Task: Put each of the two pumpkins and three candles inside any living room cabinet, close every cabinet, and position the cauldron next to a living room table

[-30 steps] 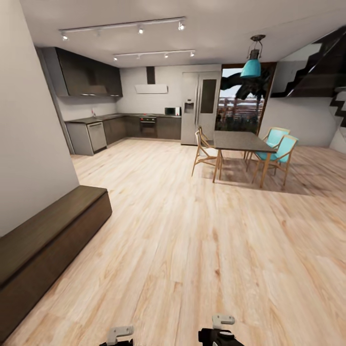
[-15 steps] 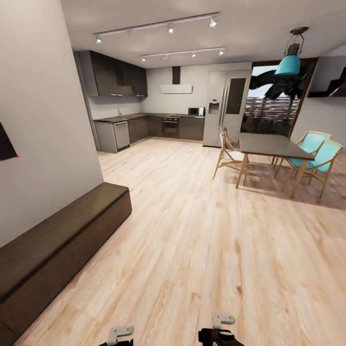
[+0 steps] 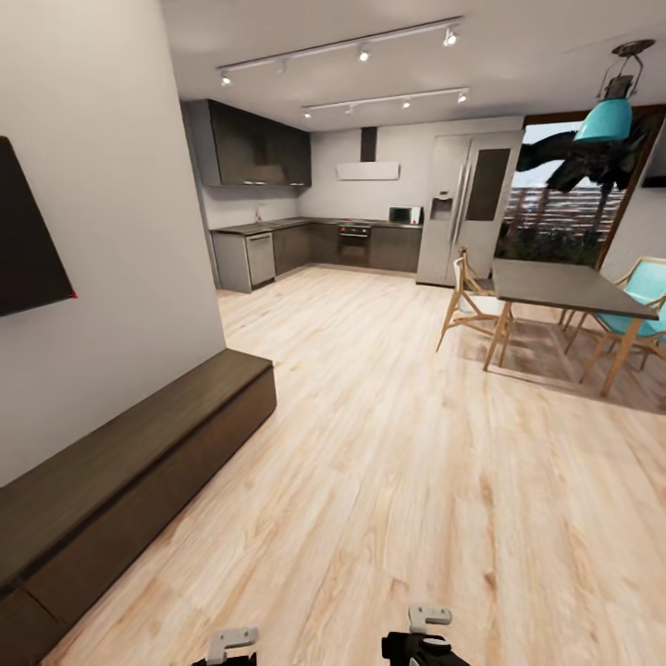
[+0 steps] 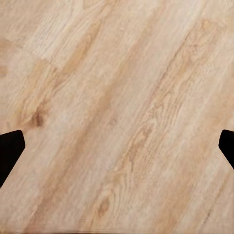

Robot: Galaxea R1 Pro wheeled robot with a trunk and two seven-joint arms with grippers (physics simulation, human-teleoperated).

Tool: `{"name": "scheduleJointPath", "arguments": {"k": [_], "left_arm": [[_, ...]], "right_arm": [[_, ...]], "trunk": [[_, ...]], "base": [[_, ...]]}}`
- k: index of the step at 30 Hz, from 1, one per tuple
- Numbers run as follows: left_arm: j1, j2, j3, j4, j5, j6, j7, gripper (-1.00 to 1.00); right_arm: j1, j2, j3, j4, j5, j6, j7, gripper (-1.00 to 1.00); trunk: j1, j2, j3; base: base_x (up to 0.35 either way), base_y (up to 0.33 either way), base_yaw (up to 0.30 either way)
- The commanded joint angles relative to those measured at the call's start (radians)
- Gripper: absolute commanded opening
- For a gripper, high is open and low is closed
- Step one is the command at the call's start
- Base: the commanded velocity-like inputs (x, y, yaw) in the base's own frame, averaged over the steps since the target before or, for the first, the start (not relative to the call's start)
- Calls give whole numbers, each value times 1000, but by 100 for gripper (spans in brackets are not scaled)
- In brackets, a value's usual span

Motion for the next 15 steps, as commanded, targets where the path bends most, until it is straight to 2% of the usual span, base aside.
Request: {"name": "scheduleJointPath", "arguments": {"k": [1,15], "left_arm": [[-1,0,-9,1,10,-4,6,100],[-1,-1,-9,1,10,-4,6,100]], "right_arm": [[0,0,9,-3,-8,7,-6,100],[0,0,9,-3,-8,5,-6,100]], "trunk": [[0,-1,-1],[0,-1,-1]], "base": [[-36,0,283],[-16,0,289]]}}
